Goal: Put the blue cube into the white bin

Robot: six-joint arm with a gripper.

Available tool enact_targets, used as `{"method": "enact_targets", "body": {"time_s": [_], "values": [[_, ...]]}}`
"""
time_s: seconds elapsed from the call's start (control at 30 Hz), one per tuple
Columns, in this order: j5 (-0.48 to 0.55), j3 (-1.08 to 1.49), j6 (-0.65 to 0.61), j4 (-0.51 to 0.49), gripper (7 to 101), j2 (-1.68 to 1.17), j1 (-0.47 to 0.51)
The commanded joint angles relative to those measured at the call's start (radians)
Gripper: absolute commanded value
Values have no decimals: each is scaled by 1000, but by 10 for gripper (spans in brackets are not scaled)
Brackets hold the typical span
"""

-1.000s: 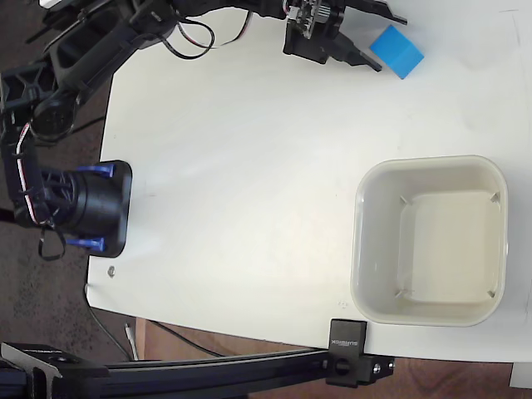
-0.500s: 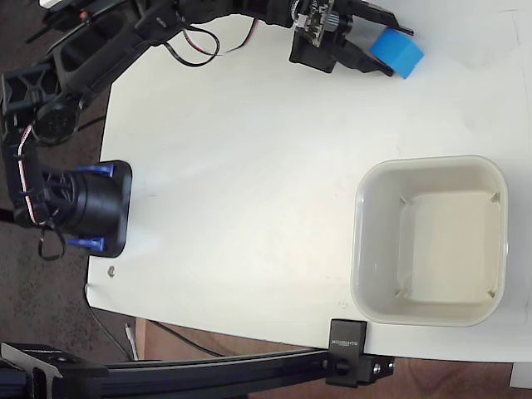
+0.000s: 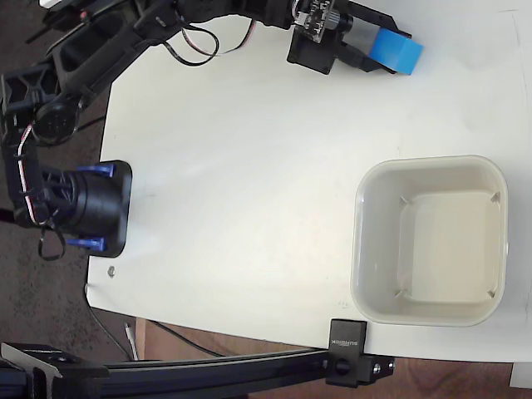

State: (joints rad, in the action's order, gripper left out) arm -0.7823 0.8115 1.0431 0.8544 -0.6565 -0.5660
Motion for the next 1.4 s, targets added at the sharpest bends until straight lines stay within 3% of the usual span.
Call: {"method": "enact_targets", "body": {"time_s": [0.03,0.3,0.57,0.7,1.27,1.4], "values": [[2,-57,-43,80,441,-166,0],[124,-57,-242,258,441,-376,106],[347,-57,-528,301,433,-497,350],[383,-54,-649,319,409,-495,448],[581,-54,-787,121,438,-391,637],[588,-54,-790,104,524,-377,646]]}}
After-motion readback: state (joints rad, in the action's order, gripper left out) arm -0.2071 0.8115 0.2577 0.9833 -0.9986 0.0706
